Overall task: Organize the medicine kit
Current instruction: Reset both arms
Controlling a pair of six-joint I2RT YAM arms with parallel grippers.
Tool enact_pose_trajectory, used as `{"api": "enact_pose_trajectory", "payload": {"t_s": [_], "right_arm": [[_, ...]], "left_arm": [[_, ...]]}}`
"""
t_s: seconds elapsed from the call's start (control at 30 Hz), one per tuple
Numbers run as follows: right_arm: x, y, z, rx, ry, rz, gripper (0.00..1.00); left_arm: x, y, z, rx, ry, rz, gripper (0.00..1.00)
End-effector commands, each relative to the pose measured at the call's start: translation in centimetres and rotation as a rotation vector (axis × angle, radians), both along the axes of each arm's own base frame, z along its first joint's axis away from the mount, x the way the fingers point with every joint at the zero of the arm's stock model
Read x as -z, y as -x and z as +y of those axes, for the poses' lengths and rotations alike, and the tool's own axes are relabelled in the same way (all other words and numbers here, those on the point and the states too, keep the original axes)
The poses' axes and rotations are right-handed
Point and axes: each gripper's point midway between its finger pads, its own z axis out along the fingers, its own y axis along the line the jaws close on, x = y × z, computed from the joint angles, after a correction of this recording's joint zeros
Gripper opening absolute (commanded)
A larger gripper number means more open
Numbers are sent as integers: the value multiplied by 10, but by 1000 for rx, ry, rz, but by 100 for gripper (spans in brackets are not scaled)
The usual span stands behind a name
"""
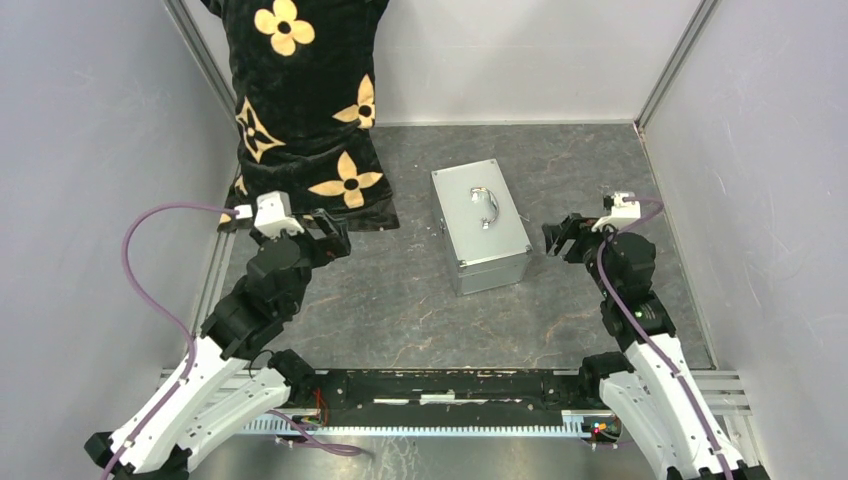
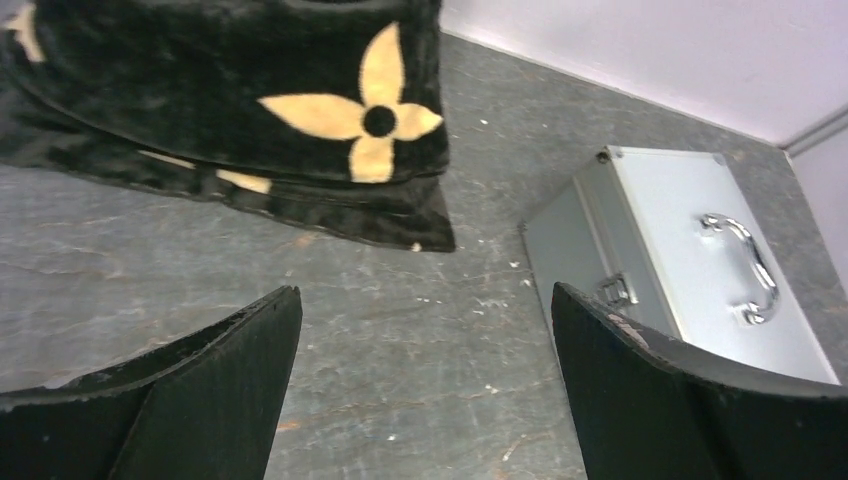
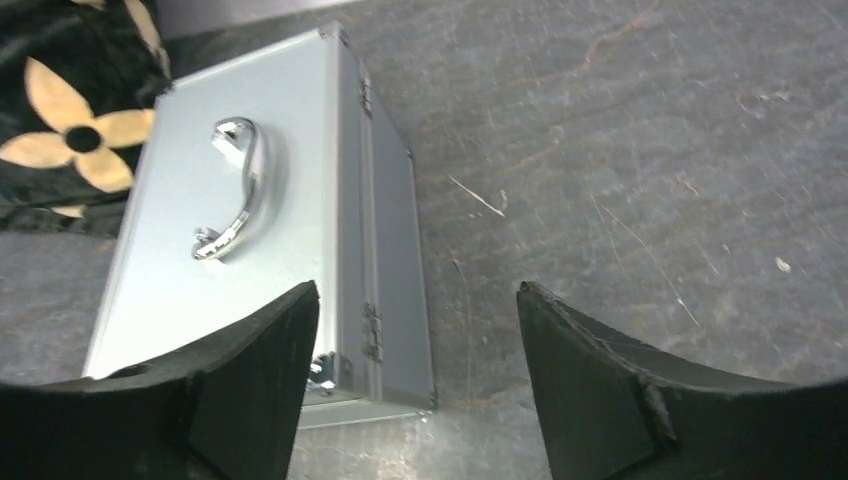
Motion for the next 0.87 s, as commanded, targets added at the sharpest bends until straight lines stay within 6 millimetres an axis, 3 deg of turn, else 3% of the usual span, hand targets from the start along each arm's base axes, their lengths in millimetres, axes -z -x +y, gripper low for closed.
{"api": "enact_pose_trajectory", "payload": {"t_s": [0.0,0.07,0.1,0.3,0.83], "right_arm": [[13,6,-12,57,23,14,82],[16,8,-19,87,43,12,97],[19,10,-23,106,57,15,98],[17,16,-35,135,136,-20,98],[22,15,-32,107,256,-17,98]], "left_arm": [[3,9,33,-100,-108,-8,100],[3,10,36,-98,-133,-11,100],[4,11,37,-99,-144,-10,100],[8,13,48,-143,-180,5,100],[13,12,60,-220,-229,28,100]]}}
